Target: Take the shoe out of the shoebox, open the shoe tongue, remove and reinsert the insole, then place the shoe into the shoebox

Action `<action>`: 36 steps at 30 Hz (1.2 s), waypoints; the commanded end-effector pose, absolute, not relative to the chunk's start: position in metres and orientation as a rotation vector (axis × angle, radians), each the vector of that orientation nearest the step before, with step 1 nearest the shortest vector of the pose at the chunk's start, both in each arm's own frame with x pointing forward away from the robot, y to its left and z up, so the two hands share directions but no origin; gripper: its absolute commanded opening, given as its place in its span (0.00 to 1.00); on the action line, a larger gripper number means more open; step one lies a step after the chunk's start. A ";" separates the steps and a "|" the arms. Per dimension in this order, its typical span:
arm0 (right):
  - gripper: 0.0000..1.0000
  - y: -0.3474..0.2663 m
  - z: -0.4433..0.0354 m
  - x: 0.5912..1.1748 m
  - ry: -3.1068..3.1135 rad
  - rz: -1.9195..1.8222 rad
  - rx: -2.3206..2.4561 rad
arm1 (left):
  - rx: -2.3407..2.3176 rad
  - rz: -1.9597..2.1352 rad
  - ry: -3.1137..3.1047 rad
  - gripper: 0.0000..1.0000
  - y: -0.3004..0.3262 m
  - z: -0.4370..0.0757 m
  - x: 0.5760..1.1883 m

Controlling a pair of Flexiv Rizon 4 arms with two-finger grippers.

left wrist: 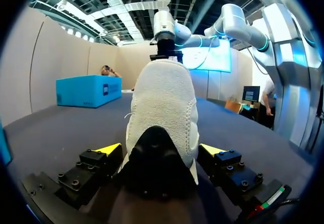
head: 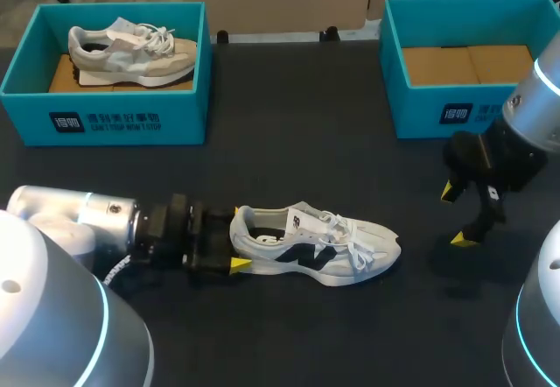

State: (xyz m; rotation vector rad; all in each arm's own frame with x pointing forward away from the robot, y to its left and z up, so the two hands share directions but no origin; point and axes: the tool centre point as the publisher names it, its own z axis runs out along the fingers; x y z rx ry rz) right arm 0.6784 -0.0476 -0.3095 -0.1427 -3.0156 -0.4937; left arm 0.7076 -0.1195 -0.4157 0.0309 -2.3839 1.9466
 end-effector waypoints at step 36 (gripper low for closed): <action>1.00 -0.048 -0.310 0.677 -3.018 -0.492 -0.143 | -0.052 1.941 -2.381 1.00 -0.154 -0.420 0.704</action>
